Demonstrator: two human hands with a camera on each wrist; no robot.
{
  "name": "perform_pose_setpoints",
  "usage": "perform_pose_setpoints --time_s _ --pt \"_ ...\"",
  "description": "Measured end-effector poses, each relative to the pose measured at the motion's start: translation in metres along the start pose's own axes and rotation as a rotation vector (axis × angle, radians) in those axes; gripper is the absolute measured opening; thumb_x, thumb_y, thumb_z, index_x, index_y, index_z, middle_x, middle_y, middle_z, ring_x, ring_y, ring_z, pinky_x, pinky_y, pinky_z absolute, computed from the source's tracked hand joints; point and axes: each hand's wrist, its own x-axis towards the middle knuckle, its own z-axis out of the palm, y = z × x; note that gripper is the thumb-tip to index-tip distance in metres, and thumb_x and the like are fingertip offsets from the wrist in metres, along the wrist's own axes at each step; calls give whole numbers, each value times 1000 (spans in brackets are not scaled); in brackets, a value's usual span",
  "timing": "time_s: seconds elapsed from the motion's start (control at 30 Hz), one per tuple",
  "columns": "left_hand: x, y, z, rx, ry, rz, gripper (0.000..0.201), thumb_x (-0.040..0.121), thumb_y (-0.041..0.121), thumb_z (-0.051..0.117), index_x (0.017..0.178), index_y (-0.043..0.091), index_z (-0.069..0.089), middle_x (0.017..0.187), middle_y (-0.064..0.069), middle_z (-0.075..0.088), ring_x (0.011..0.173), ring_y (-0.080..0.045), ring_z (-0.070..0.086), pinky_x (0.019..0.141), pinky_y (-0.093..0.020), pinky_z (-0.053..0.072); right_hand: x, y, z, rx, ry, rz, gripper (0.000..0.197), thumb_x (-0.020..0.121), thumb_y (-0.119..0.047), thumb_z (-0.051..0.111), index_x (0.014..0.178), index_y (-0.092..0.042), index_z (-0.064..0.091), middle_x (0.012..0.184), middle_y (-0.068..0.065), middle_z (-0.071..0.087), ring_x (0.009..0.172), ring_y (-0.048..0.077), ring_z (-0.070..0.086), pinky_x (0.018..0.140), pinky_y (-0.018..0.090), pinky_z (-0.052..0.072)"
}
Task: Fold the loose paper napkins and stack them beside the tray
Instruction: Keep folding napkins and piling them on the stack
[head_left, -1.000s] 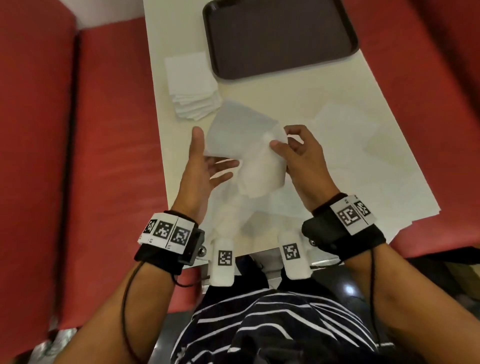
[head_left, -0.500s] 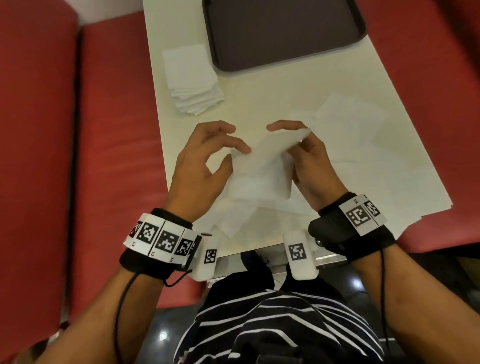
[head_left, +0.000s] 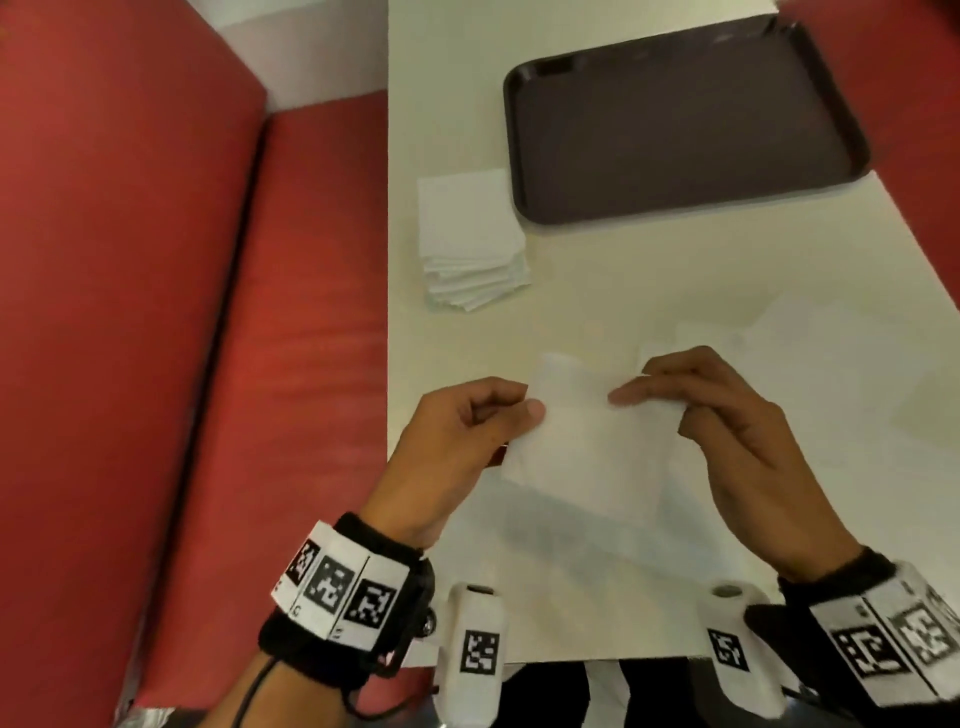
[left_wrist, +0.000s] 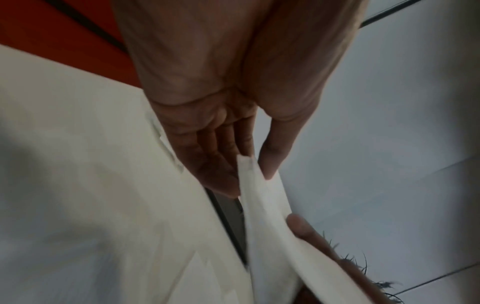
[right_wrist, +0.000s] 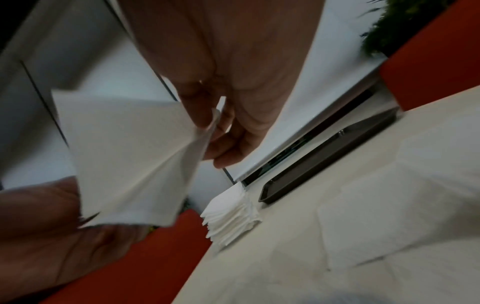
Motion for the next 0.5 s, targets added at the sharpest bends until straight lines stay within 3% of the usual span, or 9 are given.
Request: perform_pose_setpoints --time_s 0.07,0.17,0.27,0.37,0.5 --pt "8 9 -8 35 46 40 17 91 15 70 106 8 74 99 -13 76 89 -21 69 85 -36 53 7 -5 5 65 31 15 48 84 -1 35 97 -20 77 110 1 56 95 7 57 76 10 41" --pt "29 28 -25 45 149 136 16 91 14 70 106 9 74 104 -12 76 102 -28 70 96 -43 52 16 -5 12 140 68 51 41 85 -9 40 93 -24 77 113 0 58 95 21 61 89 26 45" --pt "67 48 -46 -15 295 215 21 92 12 68 110 2 71 110 -18 73 98 -26 69 89 -38 54 13 20 23 -204 55 100 23 91 -23 48 97 -32 68 113 -10 55 99 8 59 86 16 44" --pt "103 66 -59 -50 413 247 22 91 13 68 111 5 72 108 -12 75 95 -21 70 74 -29 56 -2 50 37 -695 -47 49 30 88 -37 55 117 -32 61 121 -12 48 105 12 50 88 32 44" --pt "133 74 -65 -27 481 268 15 87 19 70 100 15 76 102 -6 76 102 -26 72 77 -37 62 -10 67 50 -889 -143 56 48 86 -49 50 130 -31 55 141 -5 47 123 23 45 100 41 41"
